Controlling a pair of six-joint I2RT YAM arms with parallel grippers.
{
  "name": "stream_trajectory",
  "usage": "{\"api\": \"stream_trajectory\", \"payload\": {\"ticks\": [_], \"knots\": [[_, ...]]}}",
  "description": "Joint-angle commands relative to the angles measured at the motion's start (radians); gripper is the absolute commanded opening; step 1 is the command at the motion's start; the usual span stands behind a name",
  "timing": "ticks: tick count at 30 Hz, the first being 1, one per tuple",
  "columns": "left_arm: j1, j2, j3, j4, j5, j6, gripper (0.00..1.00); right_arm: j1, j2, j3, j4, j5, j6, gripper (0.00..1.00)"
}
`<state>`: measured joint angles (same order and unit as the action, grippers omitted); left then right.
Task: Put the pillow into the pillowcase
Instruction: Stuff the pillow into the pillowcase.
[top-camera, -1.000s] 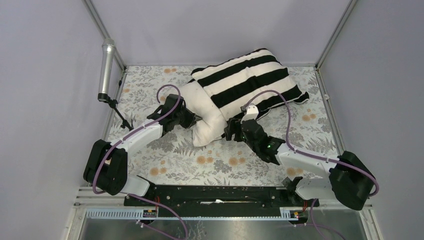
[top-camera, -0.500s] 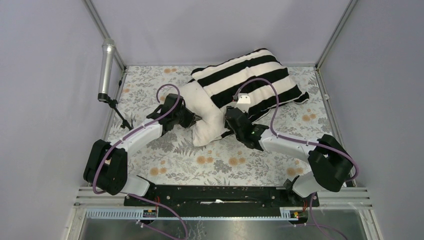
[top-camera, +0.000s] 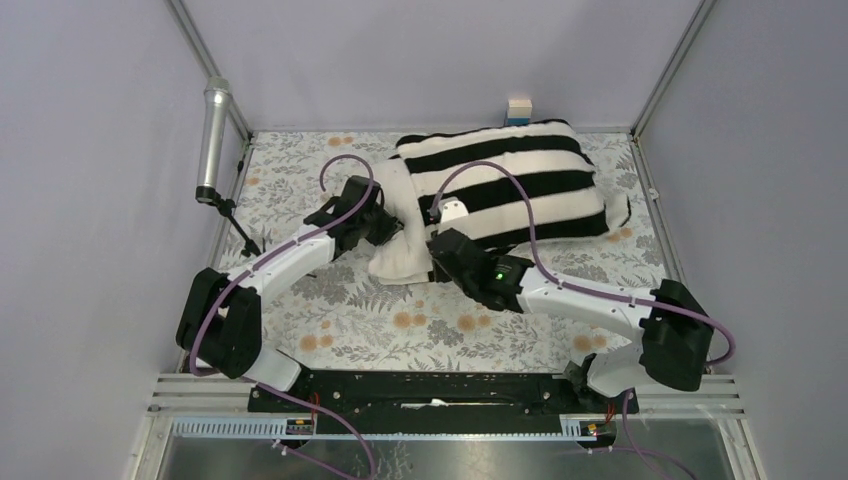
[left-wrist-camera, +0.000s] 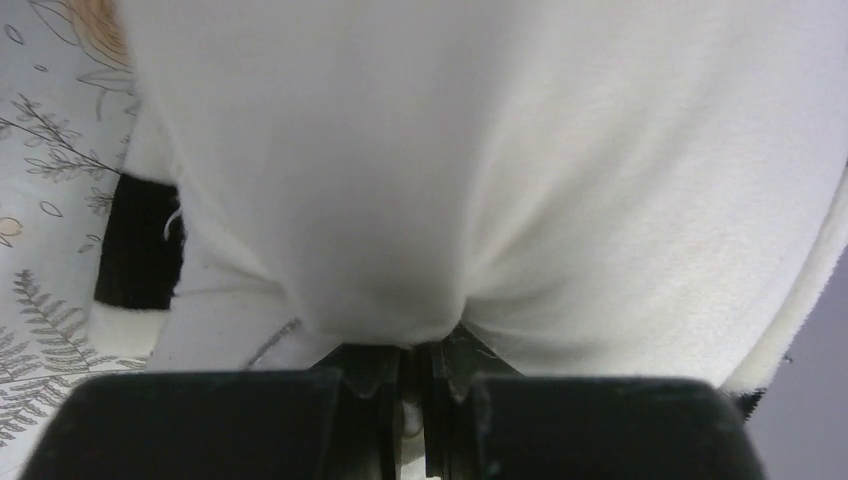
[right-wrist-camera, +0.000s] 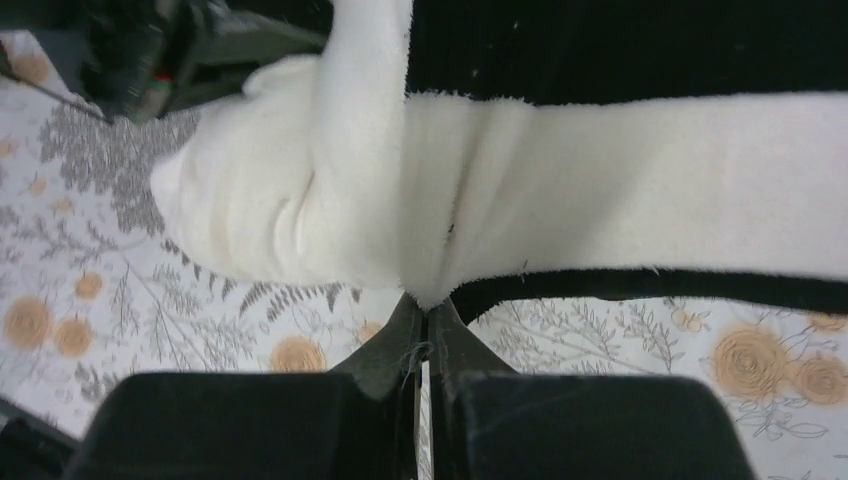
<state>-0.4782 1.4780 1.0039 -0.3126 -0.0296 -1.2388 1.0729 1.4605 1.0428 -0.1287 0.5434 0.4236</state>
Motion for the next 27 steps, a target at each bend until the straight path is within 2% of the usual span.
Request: {"api": "stream_trajectory", "payload": {"ticks": [1,4,5,7,8,10,15,24,26,27], "knots": [[-0.066,0.022,0.043,0.103,-0.022,0.020,0.00,-0.113,-0.151,-0.115,0.115,-0.354,0.046,0.00],[-0.078,0.005,0.003,0.111,-0.024,0.041,0.00,-0.144,-0.176,-0.069,0.020,-0.364,-0.005,0.14],[-0.081,0.001,-0.014,0.112,-0.018,0.046,0.00,-0.144,-0.179,-0.042,-0.017,-0.355,-0.015,0.25],[-0.083,-0.013,-0.054,0.134,-0.005,0.056,0.00,-0.145,-0.193,0.012,-0.056,-0.317,-0.024,0.55],[-0.083,-0.022,-0.073,0.147,0.000,0.067,0.00,-0.145,-0.194,0.045,-0.085,-0.279,-0.030,0.65],[-0.083,-0.043,-0.102,0.162,0.003,0.080,0.00,-0.145,-0.166,0.135,-0.144,-0.183,-0.051,0.74],[-0.083,-0.070,-0.123,0.168,0.015,0.114,0.00,-0.146,0.054,0.412,-0.312,0.039,-0.111,0.76],[-0.059,-0.096,-0.137,0.174,0.024,0.154,0.00,-0.205,0.428,0.730,-0.554,0.189,-0.105,0.76],[-0.040,-0.103,-0.138,0.168,0.033,0.177,0.08,-0.235,0.455,0.741,-0.559,0.139,-0.104,0.73],[-0.032,-0.112,-0.136,0.163,0.049,0.198,0.13,-0.249,0.461,0.741,-0.554,0.109,-0.109,0.66]]}}
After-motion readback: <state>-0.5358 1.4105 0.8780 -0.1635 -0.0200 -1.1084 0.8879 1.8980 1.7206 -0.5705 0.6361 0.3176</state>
